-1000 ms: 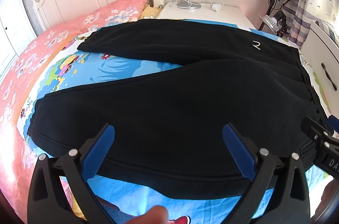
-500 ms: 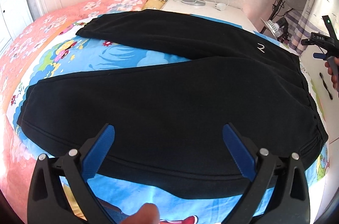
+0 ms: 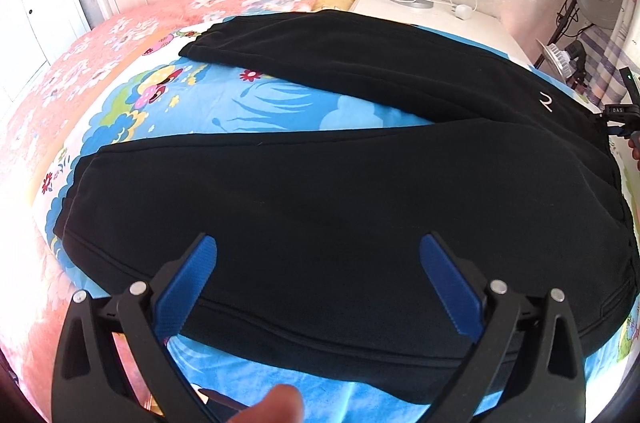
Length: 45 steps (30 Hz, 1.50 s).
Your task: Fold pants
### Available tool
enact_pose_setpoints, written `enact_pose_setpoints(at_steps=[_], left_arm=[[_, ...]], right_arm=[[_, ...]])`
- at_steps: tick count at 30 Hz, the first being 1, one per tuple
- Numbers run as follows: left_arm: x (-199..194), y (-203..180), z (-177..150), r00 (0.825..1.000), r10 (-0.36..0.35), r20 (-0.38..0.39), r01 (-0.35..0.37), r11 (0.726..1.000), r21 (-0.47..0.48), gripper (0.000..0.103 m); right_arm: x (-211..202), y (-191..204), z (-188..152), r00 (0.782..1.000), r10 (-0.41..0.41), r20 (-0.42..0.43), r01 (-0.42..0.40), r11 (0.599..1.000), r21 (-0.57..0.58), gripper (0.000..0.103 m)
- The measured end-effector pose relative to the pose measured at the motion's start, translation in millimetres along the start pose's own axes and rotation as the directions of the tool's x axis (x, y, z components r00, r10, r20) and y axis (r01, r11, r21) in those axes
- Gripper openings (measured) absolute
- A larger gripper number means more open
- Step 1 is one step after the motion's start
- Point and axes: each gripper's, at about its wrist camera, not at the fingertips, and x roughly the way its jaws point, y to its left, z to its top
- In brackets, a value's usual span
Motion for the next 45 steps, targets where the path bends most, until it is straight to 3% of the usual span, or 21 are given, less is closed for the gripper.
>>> enact_pose_setpoints(at_steps=[2, 3, 4, 8, 10, 12, 15, 18, 20, 22, 27, 30, 33, 34, 36, 40, 45], left_arm=[[3, 1, 1, 1.000, 0.008, -0.003, -0.008, 1.000, -0.003, 0.102], [5, 3, 2, 1.000, 0.011, -0.005, -0.011, 1.000, -0.007, 0.102], [6, 3, 3, 1.000, 0.011, -0.006, -0.011, 1.000, -0.010, 0.102], [6, 4, 5, 1.000, 0.000, -0.012, 0.000, 1.000, -0.021, 0.102], [4, 7, 6, 1.000, -0.005, -0.011, 0.005, 1.000, -0.031, 0.102], [0, 12, 8, 1.000, -0.014, -0.003, 0.014, 0.999, -0.045, 0.102], [-10, 23, 14, 1.000, -0.008, 0.023, 0.010, 0.997, -0.071, 0.102], [-17, 42, 22, 0.998, -0.037, 0.041, 0.041, 0.992, -0.119, 0.102], [-19, 55, 27, 0.996, -0.075, 0.044, 0.081, 0.985, -0.155, 0.102], [-17, 75, 35, 0.989, -0.140, 0.039, 0.146, 0.966, -0.213, 0.102], [-1, 116, 85, 0.964, -0.256, 0.069, 0.265, 0.925, -0.271, 0.101], [33, 138, 139, 0.943, -0.329, 0.048, 0.327, 0.893, -0.310, 0.100], [80, 157, 189, 0.922, -0.388, -0.002, 0.358, 0.854, -0.378, 0.083], [98, 163, 204, 0.917, -0.398, -0.018, 0.356, 0.838, -0.414, 0.071], [133, 174, 235, 0.907, -0.418, -0.053, 0.343, 0.806, -0.482, 0.063], [188, 179, 282, 0.913, -0.397, -0.092, 0.291, 0.795, -0.533, 0.063], [254, 178, 308, 0.893, -0.426, -0.143, 0.254, 0.741, -0.621, 0.063]], right_arm=[[-1, -4, 0, 1.000, 0.018, 0.016, -0.018, 1.000, 0.000, 0.063], [-4, -7, 1, 0.999, 0.043, 0.027, -0.043, 0.999, 0.016, 0.046], [-7, -10, 2, 0.997, 0.063, 0.036, -0.064, 0.998, 0.029, 0.037], [-32, 15, -5, 0.994, 0.018, 0.105, -0.011, 0.998, -0.063, 0.028], [-60, 30, -10, 0.982, 0.041, 0.184, -0.026, 0.996, -0.083, 0.026], [-108, 57, -32, 0.945, 0.119, 0.306, -0.078, 0.987, -0.141, 0.025], [-179, 104, -103, 0.854, 0.265, 0.447, -0.145, 0.948, -0.285, 0.025], [-210, 121, -180, 0.802, 0.352, 0.482, -0.198, 0.919, -0.341, 0.025], [-211, 117, -229, 0.782, 0.406, 0.472, -0.267, 0.904, -0.335, 0.025], [-196, 107, -271, 0.791, 0.432, 0.434, -0.332, 0.898, -0.288, 0.025], [-127, 84, -330, 0.854, 0.434, 0.286, -0.418, 0.901, -0.120, 0.025], [-119, 83, -331, 0.848, 0.448, 0.283, -0.449, 0.891, -0.066, 0.025], [-125, 81, -325, 0.845, 0.449, 0.292, -0.458, 0.888, -0.041, 0.025], [-127, 81, -325, 0.848, 0.444, 0.290, -0.453, 0.891, -0.040, 0.025], [-130, 84, -319, 0.857, 0.432, 0.282, -0.437, 0.898, -0.047, 0.025], [-133, 84, -313, 0.866, 0.420, 0.271, -0.426, 0.904, -0.042, 0.025], [-136, 84, -307, 0.884, 0.404, 0.237, -0.404, 0.913, -0.047, 0.025]])
